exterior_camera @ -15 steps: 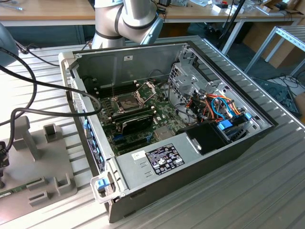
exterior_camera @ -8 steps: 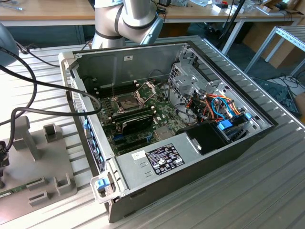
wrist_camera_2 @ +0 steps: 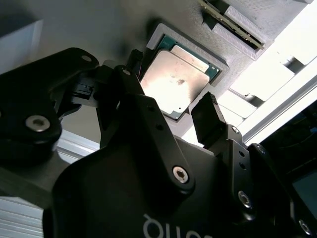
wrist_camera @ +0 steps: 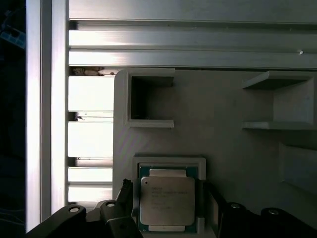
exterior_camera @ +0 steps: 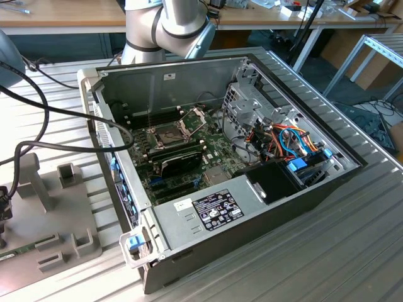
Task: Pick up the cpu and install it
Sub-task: 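Pick up the cpu and move it towards the insertion slot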
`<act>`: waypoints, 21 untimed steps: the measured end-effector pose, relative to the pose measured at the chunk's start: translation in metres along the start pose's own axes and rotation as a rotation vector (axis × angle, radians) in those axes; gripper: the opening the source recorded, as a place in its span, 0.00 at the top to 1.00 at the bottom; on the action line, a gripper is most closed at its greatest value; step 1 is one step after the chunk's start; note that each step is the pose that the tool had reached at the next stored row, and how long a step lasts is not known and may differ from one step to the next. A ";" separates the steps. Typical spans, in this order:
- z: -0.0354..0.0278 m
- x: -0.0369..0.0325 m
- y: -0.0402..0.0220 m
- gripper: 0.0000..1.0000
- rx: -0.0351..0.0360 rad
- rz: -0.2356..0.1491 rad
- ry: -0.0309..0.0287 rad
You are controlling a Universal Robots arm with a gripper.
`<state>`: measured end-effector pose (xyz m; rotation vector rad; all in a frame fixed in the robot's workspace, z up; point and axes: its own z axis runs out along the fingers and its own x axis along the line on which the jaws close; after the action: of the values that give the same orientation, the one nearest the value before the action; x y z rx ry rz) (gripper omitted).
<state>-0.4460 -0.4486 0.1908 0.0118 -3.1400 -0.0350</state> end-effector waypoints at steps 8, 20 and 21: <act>0.0005 0.0000 0.0017 0.32 0.0060 0.000 0.0004; 0.0005 0.0000 0.0018 0.32 0.0112 0.000 0.0005; 0.0005 0.0000 0.0018 0.32 0.0113 0.000 0.0005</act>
<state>-0.4461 -0.4469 0.1904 0.0118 -3.1397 -0.0173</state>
